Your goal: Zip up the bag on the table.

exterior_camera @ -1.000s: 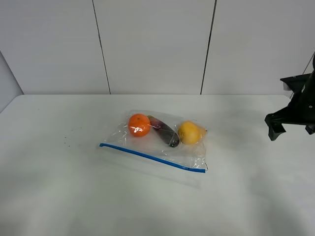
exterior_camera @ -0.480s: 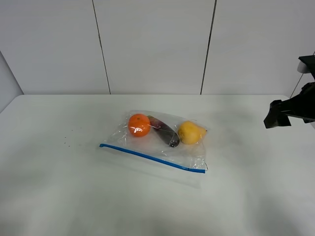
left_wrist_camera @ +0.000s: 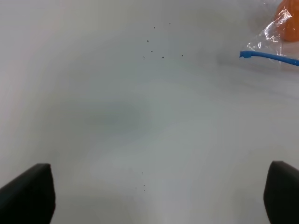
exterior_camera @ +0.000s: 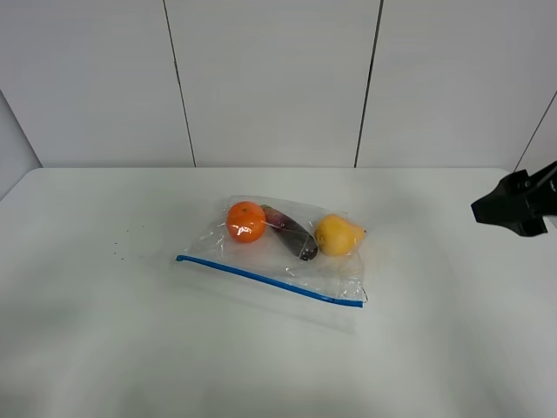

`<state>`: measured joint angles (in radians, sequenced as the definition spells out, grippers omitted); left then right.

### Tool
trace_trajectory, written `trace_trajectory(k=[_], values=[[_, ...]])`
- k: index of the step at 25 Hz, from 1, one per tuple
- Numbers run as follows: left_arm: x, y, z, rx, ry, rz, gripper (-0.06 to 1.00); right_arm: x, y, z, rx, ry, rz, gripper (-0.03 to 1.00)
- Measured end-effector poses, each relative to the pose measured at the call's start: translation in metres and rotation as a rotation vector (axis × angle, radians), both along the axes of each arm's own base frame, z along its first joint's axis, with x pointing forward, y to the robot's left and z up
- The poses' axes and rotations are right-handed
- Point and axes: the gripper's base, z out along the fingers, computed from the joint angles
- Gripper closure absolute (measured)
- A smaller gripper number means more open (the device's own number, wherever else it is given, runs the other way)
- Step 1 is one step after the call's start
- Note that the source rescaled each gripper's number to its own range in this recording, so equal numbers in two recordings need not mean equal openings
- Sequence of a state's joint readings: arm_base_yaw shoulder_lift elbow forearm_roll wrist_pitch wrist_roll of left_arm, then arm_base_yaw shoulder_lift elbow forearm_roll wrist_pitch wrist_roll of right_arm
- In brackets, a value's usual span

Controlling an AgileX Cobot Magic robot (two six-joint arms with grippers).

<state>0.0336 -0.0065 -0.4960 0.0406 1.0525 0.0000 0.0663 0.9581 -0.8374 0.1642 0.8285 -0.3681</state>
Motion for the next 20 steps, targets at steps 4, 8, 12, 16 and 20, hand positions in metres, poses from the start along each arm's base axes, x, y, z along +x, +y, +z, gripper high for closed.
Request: trace_trajectory(k=[4,8,12,16,20], values=[[0.000,0.000,0.000,0.000,0.000,0.000,-0.06,-0.030,-0.005,0.004,-0.012,-0.058,-0.041,-0.03],[0.000,0.000,0.000,0.000,0.000,0.000,-0.06,-0.061,-0.011,0.013,0.032,-0.163,-0.128,-0.03],[0.000,0.000,0.000,0.000,0.000,0.000,-0.06,-0.090,-0.018,0.016,0.048,-0.260,-0.199,-0.03],[0.000,0.000,0.000,0.000,0.000,0.000,-0.06,-0.116,-0.022,0.013,0.087,-0.314,-0.262,-0.03],[0.000,0.000,0.000,0.000,0.000,0.000,-0.06,-0.139,-0.025,0.013,0.144,-0.400,-0.296,-0.03]])
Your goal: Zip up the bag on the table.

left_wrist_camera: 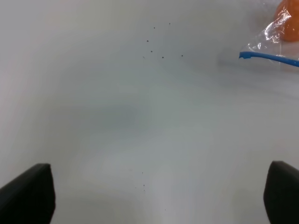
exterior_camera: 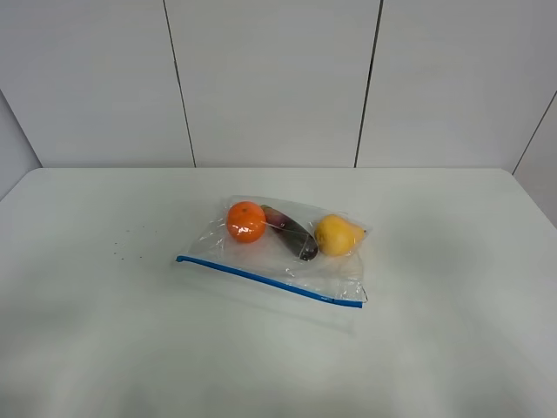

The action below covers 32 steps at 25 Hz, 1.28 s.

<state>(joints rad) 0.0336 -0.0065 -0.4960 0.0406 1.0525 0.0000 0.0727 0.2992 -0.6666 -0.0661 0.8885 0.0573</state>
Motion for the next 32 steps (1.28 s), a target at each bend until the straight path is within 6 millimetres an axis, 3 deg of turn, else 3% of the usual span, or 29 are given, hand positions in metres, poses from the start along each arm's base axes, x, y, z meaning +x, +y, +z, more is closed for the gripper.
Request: trace_trajectory(k=[9,13,20,32], values=[[0.000,0.000,0.000,0.000,0.000,0.000,-0.06,-0.047,-0.004,-0.004,0.088,-0.211,-0.029,-0.03],[0.000,0.000,0.000,0.000,0.000,0.000,-0.06,-0.060,-0.005,-0.005,0.136,-0.270,-0.045,-0.03],[0.000,0.000,0.000,0.000,0.000,0.000,-0.06,-0.059,-0.007,-0.008,0.130,-0.252,-0.070,-0.03],[0.000,0.000,0.000,0.000,0.000,0.000,-0.06,-0.046,-0.007,-0.046,0.094,-0.051,-0.079,-0.03]])
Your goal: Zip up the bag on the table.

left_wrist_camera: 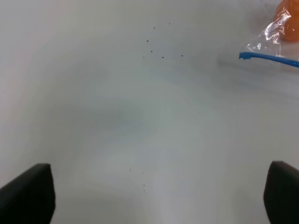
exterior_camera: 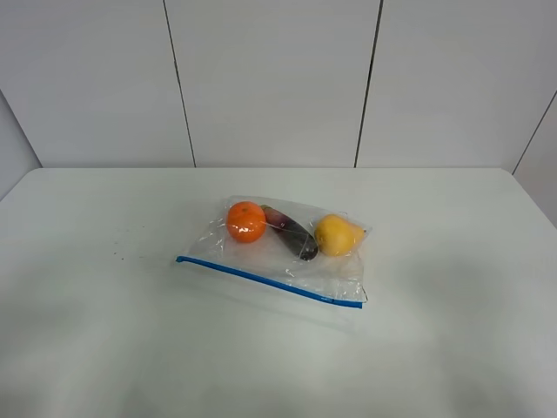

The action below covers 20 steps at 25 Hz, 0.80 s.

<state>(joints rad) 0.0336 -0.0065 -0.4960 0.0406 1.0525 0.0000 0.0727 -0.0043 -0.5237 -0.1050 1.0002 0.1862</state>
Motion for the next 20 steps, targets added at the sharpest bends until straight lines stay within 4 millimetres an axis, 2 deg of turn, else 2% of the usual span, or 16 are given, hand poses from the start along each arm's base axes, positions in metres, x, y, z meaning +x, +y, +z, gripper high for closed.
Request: trace_trajectory(k=[4,20], values=[[0.0000,0.0000,0.0000,0.000,0.000,0.000,-0.06,0.0016,0.0001,-0.0075,-0.008,0.044,0.001,-0.03],[0.0000,0.0000,0.0000,0.000,0.000,0.000,-0.06,0.0017,0.0001,-0.0078,-0.008,0.046,0.002,-0.03]])
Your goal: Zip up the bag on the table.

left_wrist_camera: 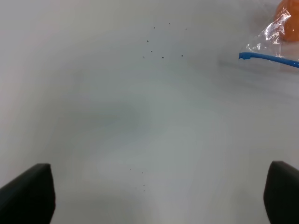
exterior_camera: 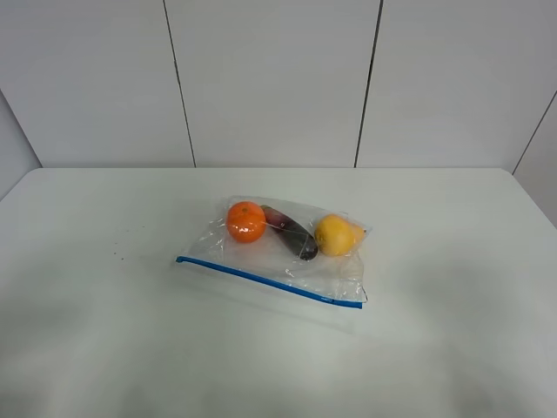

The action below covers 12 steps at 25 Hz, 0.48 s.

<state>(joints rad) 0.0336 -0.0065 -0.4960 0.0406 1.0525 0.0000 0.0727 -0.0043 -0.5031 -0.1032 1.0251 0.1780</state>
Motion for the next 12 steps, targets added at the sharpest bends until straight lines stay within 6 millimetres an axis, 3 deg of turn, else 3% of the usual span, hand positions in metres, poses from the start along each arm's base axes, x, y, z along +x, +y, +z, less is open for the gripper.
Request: trace_trajectory(k=[12], values=[[0.0000,0.0000,0.0000,0.000,0.000,0.000,-0.06,0.0000,0.0000,0.0000,0.000,0.000,0.000,-0.03]])
